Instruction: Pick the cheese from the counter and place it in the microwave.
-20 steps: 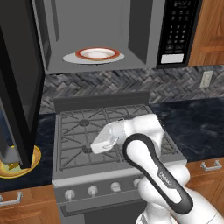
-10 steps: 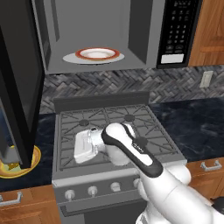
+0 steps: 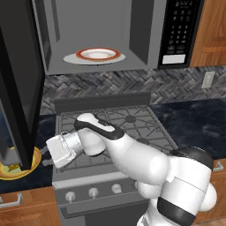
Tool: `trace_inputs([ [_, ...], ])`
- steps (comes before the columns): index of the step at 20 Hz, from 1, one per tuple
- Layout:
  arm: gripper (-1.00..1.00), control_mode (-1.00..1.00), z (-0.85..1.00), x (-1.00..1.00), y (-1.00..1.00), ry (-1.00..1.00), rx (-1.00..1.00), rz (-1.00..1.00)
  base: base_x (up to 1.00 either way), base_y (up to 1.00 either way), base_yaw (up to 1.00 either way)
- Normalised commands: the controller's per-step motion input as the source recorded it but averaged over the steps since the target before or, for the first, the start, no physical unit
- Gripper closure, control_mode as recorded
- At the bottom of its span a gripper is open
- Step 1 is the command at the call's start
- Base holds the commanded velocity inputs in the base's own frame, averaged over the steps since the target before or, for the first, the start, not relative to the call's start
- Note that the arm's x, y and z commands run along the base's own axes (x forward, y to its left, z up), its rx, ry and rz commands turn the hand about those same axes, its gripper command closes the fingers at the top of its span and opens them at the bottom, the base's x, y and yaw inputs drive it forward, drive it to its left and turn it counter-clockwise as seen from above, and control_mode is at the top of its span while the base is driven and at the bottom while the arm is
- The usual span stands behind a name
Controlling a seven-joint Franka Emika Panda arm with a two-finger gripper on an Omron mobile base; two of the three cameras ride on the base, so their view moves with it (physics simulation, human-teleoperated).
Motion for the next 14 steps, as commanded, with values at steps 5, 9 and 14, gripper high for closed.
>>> trace_inputs([
  [5, -1.0, -1.0, 0.0, 0.19, 0.14, 0.0, -0.04, 0.21, 0.0, 0.0, 0.0],
  [9, -1.0, -1.0, 0.0, 0.02, 0.0, 0.0, -0.08, 0.15, 0.0, 0.0, 0.0],
  [14, -1.0, -1.0, 0.0, 0.0, 0.02, -0.08, -0.09, 0.06, 0.0, 0.0, 0.0],
])
